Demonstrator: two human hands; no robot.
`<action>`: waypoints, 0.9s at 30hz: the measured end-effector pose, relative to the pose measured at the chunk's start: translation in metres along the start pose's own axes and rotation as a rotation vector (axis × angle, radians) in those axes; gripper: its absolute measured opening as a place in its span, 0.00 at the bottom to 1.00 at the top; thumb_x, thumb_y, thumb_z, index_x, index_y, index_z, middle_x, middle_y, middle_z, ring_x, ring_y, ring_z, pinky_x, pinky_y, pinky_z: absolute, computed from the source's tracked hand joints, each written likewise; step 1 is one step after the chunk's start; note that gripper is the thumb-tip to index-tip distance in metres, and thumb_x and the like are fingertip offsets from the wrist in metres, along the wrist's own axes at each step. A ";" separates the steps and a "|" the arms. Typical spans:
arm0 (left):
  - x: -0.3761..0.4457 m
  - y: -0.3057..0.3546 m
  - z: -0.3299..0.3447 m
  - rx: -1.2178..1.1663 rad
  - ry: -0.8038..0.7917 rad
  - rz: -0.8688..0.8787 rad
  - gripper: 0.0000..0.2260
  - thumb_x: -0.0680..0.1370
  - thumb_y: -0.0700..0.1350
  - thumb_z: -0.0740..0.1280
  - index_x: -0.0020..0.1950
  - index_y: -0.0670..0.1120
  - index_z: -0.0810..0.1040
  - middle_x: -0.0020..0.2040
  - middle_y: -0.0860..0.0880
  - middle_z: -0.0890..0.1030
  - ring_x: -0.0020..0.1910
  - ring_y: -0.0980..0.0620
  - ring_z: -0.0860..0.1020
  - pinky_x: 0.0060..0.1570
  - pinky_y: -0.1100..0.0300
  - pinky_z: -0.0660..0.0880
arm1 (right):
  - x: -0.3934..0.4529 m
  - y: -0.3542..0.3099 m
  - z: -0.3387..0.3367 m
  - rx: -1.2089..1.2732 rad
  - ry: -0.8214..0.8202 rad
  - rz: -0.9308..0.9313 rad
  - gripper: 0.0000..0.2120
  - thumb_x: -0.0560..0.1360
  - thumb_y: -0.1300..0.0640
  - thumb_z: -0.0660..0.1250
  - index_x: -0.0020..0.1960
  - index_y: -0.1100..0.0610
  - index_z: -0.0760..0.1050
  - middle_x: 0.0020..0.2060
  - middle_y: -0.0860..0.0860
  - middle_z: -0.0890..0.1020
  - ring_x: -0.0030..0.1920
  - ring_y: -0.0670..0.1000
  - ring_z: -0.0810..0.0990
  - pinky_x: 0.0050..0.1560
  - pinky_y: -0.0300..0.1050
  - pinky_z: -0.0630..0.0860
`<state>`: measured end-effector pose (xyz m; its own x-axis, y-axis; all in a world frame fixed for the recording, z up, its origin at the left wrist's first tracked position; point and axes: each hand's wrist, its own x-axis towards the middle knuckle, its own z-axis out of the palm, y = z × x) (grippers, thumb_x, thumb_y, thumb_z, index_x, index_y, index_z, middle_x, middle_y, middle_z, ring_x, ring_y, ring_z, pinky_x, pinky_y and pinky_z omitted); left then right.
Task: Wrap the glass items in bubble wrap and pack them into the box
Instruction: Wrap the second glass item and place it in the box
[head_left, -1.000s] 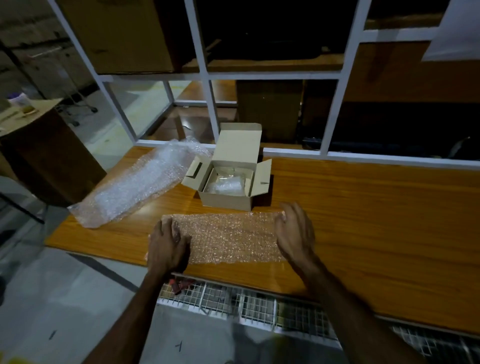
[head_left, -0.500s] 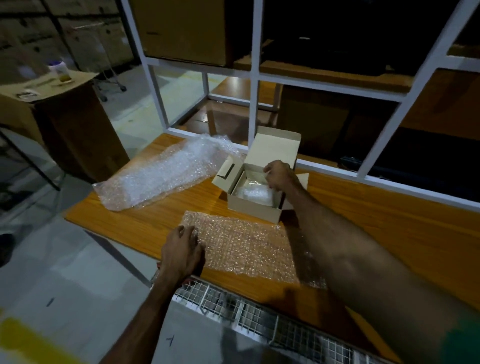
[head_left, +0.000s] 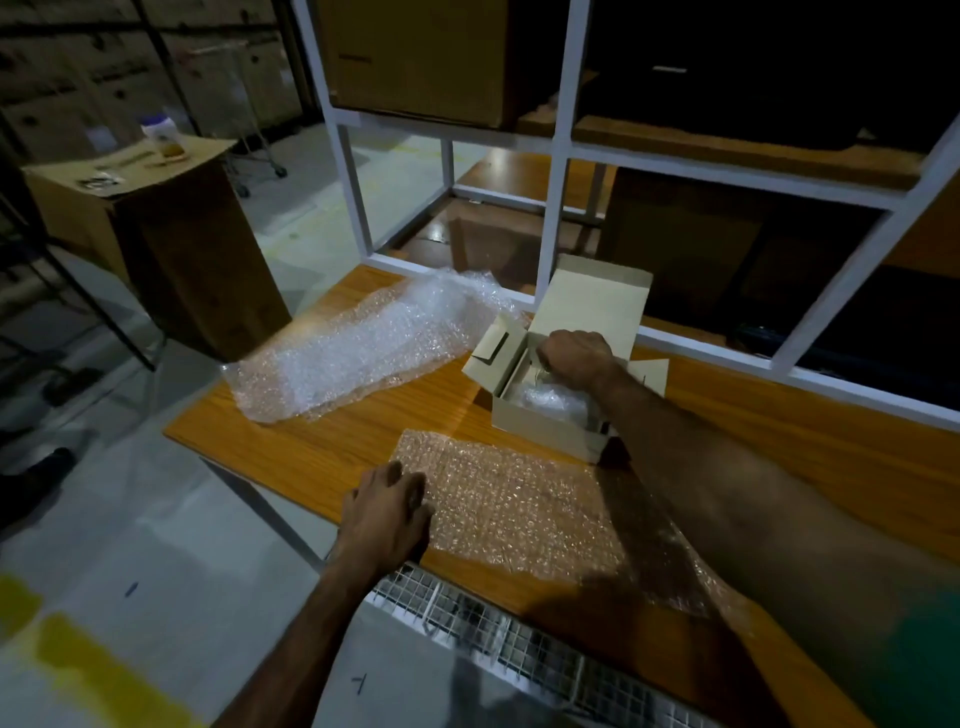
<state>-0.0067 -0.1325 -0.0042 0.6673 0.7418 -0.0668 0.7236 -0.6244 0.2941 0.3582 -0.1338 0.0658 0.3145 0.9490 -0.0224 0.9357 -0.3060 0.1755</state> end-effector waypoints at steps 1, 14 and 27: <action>0.001 -0.001 0.001 -0.002 -0.008 -0.010 0.20 0.81 0.61 0.58 0.66 0.53 0.77 0.72 0.45 0.73 0.72 0.43 0.68 0.68 0.41 0.68 | -0.002 0.002 0.000 -0.011 0.017 0.001 0.10 0.81 0.54 0.69 0.61 0.54 0.79 0.57 0.54 0.81 0.58 0.58 0.81 0.56 0.53 0.76; 0.011 0.010 -0.007 -0.222 -0.057 -0.288 0.29 0.75 0.54 0.76 0.75 0.56 0.74 0.76 0.47 0.70 0.74 0.41 0.64 0.70 0.40 0.66 | -0.074 0.015 -0.030 1.246 0.450 0.328 0.02 0.83 0.59 0.67 0.54 0.58 0.77 0.48 0.52 0.82 0.49 0.50 0.84 0.45 0.51 0.82; 0.021 0.012 -0.004 -0.763 0.234 -0.564 0.36 0.71 0.26 0.76 0.75 0.47 0.73 0.68 0.39 0.78 0.41 0.49 0.82 0.26 0.66 0.76 | -0.148 -0.135 0.000 1.708 -0.319 0.333 0.06 0.84 0.58 0.60 0.52 0.55 0.76 0.58 0.59 0.78 0.52 0.61 0.80 0.49 0.57 0.85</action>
<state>0.0154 -0.1233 0.0013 0.1463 0.9643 -0.2205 0.5622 0.1023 0.8206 0.1856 -0.2331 0.0460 0.3296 0.8489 -0.4131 -0.1267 -0.3939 -0.9104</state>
